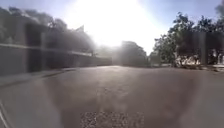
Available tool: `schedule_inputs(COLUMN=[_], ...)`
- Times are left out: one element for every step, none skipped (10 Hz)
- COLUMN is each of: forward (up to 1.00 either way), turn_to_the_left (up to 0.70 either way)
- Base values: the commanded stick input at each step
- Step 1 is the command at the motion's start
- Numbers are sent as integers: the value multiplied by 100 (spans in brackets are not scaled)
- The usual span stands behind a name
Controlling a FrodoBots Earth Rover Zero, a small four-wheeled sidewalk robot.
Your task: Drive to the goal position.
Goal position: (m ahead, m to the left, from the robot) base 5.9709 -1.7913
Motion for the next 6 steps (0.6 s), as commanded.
schedule_inputs(forward=[100,100,100,100,100,100], turn_to_the_left=[0,0,0,0,0,0])
